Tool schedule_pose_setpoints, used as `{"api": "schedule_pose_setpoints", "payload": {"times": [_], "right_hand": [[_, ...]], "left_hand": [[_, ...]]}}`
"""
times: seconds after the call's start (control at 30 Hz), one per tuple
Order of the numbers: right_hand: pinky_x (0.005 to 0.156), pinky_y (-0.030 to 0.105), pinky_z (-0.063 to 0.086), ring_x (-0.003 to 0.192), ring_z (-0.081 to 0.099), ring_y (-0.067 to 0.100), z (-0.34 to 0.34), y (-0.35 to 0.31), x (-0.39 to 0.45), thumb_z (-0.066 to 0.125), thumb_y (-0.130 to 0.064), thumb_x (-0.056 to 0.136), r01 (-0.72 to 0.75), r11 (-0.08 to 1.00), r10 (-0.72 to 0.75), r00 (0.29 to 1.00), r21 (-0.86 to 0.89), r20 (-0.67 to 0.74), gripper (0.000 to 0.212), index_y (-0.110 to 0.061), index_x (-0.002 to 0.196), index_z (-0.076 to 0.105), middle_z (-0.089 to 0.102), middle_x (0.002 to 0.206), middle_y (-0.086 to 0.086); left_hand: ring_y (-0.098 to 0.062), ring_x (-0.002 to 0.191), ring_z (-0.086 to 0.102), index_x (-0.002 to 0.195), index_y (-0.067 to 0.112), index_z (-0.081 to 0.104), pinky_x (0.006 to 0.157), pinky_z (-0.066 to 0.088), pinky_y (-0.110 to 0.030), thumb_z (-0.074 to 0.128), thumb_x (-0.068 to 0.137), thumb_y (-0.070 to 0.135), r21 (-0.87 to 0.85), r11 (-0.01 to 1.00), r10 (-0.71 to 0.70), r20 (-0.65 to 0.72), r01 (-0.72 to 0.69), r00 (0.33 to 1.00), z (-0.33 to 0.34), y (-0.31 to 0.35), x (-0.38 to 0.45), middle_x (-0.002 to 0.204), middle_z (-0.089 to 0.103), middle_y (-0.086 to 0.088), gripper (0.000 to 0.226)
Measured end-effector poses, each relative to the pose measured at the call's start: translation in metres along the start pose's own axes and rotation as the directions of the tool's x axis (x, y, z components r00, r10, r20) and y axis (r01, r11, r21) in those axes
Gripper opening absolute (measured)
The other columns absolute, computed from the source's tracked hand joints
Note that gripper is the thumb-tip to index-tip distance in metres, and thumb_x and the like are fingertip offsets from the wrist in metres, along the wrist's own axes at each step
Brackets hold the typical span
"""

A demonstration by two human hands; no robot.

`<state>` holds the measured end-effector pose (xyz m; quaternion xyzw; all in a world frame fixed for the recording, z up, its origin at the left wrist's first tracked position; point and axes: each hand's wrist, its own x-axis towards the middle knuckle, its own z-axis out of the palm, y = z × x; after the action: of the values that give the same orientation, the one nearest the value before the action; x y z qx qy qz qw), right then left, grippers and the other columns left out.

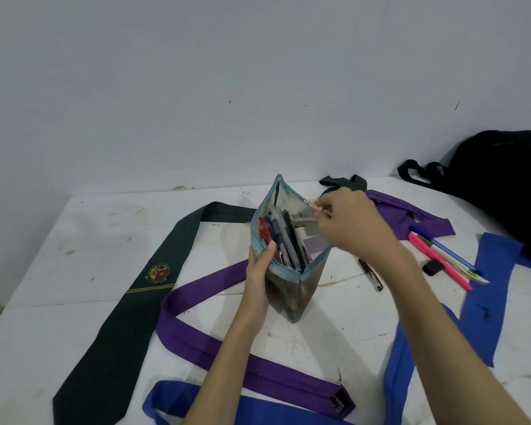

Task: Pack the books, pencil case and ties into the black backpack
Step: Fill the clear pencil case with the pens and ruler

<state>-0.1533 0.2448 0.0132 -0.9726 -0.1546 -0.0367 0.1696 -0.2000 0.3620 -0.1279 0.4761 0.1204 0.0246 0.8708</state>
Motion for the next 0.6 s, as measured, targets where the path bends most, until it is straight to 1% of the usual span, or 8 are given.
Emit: {"api": "schedule_pose_setpoints", "payload": {"times": [0.07, 0.17, 0.27, 0.33, 0.4, 0.43, 0.53, 0.6], "right_hand": [[0.065, 0.03, 0.035, 0.084, 0.052, 0.03, 0.013, -0.008, 0.001, 0.045, -0.018, 0.092, 0.011, 0.998, -0.011, 1.0, -0.068, -0.006, 0.022, -0.009, 0.1, 0.063, 0.059, 0.091, 0.012], [0.066, 0.028, 0.036, 0.087, 0.055, 0.029, 0.02, -0.012, 0.0, 0.047, -0.021, 0.092, 0.044, 0.99, -0.034, 0.997, -0.135, 0.07, 0.021, -0.013, 0.099, 0.065, 0.065, 0.096, 0.008], [0.066, 0.03, 0.036, 0.088, 0.055, 0.03, 0.012, -0.008, 0.004, 0.047, -0.024, 0.093, 0.034, 0.988, -0.039, 0.999, -0.149, -0.031, 0.021, -0.011, 0.099, 0.062, 0.064, 0.093, 0.008], [0.065, 0.032, 0.035, 0.08, 0.051, 0.03, 0.007, -0.007, 0.008, 0.046, -0.025, 0.095, 0.049, 0.998, -0.043, 0.986, 0.038, -0.16, 0.02, -0.007, 0.098, 0.055, 0.059, 0.082, 0.007], [0.059, 0.032, 0.033, 0.064, 0.046, 0.027, 0.003, -0.011, 0.013, 0.044, -0.022, 0.098, 0.13, 0.942, -0.034, 0.954, 0.308, -0.299, 0.019, -0.004, 0.098, 0.047, 0.052, 0.065, 0.005], [0.056, 0.032, 0.032, 0.057, 0.044, 0.024, 0.003, -0.014, 0.015, 0.043, -0.021, 0.099, 0.176, 0.905, -0.025, 0.931, 0.386, -0.364, 0.017, -0.003, 0.099, 0.045, 0.05, 0.059, 0.005], [0.056, 0.033, 0.035, 0.051, 0.047, 0.026, 0.01, -0.02, 0.018, 0.042, -0.016, 0.099, 0.248, 0.859, -0.027, 0.896, 0.448, -0.444, 0.011, -0.005, 0.102, 0.042, 0.057, 0.057, 0.011], [0.055, 0.037, 0.038, 0.049, 0.048, 0.027, 0.02, -0.018, 0.019, 0.044, -0.013, 0.098, 0.224, 0.863, -0.044, 0.926, 0.453, -0.374, 0.01, -0.009, 0.104, 0.038, 0.056, 0.058, 0.011]], "left_hand": [[-0.022, 0.114, 0.06, 0.133, 0.027, 0.049, 0.099, 0.047, -0.043, 0.066, 0.07, 0.048, 0.0, 1.0, 0.003, -0.001, -0.003, 1.0, -0.001, 0.0, 0.0, 0.121, 0.065, -0.004, 0.069], [-0.023, 0.114, 0.06, 0.133, 0.027, 0.05, 0.098, 0.048, -0.043, 0.064, 0.07, 0.048, 0.001, 1.0, -0.006, -0.003, 0.006, 1.0, -0.001, 0.0, 0.0, 0.12, 0.065, -0.005, 0.067], [-0.023, 0.113, 0.06, 0.131, 0.027, 0.051, 0.1, 0.046, -0.045, 0.07, 0.064, 0.052, 0.002, 1.0, 0.002, -0.002, -0.002, 1.0, -0.001, 0.0, 0.0, 0.12, 0.065, -0.005, 0.074], [-0.023, 0.114, 0.06, 0.13, 0.028, 0.052, 0.101, 0.045, -0.045, 0.071, 0.061, 0.054, -0.001, 1.0, 0.005, 0.006, -0.005, 1.0, -0.002, -0.001, 0.001, 0.12, 0.065, -0.004, 0.076], [-0.022, 0.114, 0.06, 0.13, 0.028, 0.052, 0.102, 0.045, -0.045, 0.07, 0.062, 0.052, -0.005, 1.0, 0.009, 0.005, -0.009, 1.0, -0.001, -0.001, 0.002, 0.12, 0.065, -0.003, 0.075], [-0.022, 0.114, 0.06, 0.13, 0.028, 0.051, 0.102, 0.045, -0.045, 0.071, 0.061, 0.053, -0.005, 1.0, 0.01, 0.006, -0.01, 1.0, -0.001, -0.002, 0.002, 0.12, 0.065, -0.004, 0.076], [-0.023, 0.114, 0.06, 0.131, 0.028, 0.051, 0.102, 0.045, -0.046, 0.071, 0.058, 0.055, 0.0, 1.0, 0.012, 0.008, -0.012, 1.0, -0.001, -0.002, 0.002, 0.122, 0.064, -0.005, 0.08], [-0.023, 0.115, 0.059, 0.131, 0.029, 0.051, 0.102, 0.045, -0.046, 0.071, 0.057, 0.056, 0.005, 1.0, 0.011, 0.006, -0.011, 1.0, -0.001, -0.002, 0.002, 0.121, 0.064, -0.005, 0.081]]}}
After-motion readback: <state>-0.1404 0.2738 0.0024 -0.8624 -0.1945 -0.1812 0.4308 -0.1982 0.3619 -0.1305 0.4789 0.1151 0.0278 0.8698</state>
